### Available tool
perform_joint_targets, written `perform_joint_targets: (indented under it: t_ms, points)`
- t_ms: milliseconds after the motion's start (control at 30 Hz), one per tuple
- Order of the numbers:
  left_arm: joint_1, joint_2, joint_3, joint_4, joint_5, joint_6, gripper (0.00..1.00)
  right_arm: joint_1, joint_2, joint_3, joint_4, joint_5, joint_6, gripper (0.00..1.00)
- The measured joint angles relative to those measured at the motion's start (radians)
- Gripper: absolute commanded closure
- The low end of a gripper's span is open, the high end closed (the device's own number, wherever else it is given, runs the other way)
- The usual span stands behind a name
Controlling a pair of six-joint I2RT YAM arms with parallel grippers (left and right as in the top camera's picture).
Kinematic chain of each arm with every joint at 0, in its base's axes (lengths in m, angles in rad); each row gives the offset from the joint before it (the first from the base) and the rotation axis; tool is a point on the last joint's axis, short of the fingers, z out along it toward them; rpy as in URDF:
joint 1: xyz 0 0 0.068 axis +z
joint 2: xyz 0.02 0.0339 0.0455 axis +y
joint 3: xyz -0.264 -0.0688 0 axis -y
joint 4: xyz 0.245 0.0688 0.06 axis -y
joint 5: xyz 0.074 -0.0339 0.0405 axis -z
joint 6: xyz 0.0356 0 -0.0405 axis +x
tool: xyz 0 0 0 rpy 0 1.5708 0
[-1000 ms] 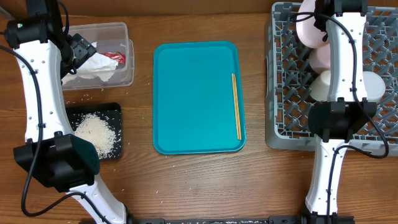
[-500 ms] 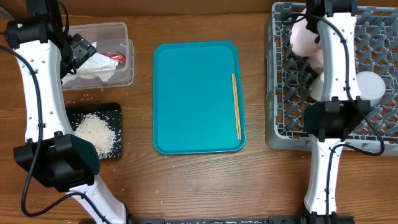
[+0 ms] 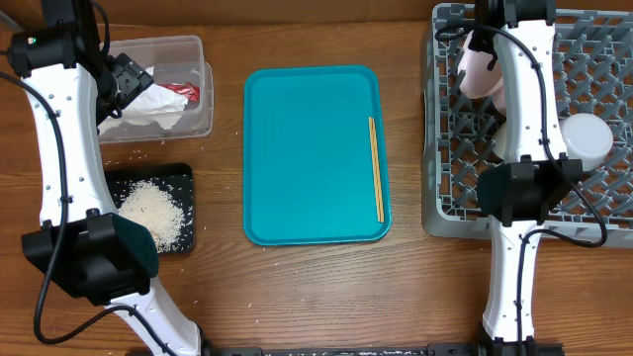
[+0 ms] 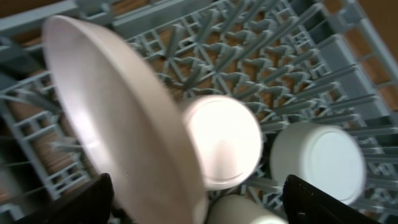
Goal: Sort waste into correct bins and load items into the dishwasher
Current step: 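Open the right gripper, release the plate and lift away from the rack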
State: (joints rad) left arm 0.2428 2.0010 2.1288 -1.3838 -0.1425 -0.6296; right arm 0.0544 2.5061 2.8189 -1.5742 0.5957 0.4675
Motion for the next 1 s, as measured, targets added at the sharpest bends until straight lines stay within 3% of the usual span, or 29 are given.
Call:
perform_joint_targets:
  t_ms: [33, 100, 133, 367, 633, 1000]
  points:
    - [0.0, 0.0, 0.0, 0.0, 0.0, 0.0, 0.0, 0.0, -0.006, 0.0, 0.007, -0.017, 0.0, 0.33]
    - [0.0, 0.0, 0.0, 0.0, 0.0, 0.0, 0.0, -0.002, -0.026, 0.0, 0.031, -0.061, -0.002, 0.85]
    - [0.0, 0.0, 0.0, 0.0, 0.0, 0.0, 0.0, -0.004, -0.039, 0.0, 0.048, -0.084, -0.001, 0.96]
    - [0.0, 0.0, 0.0, 0.0, 0.0, 0.0, 0.0, -0.114, -0.142, 0.0, 0.138, -0.283, 0.003, 0.96]
    - [0.0, 0.0, 0.0, 0.0, 0.0, 0.0, 0.0, -0.34, -0.12, -0.001, 0.128, -0.641, 0.003, 0.96]
    - [0.0, 0.0, 0.0, 0.0, 0.0, 0.0, 0.0, -0.273, -0.041, -0.101, 0.152, -0.835, -0.034, 0.96]
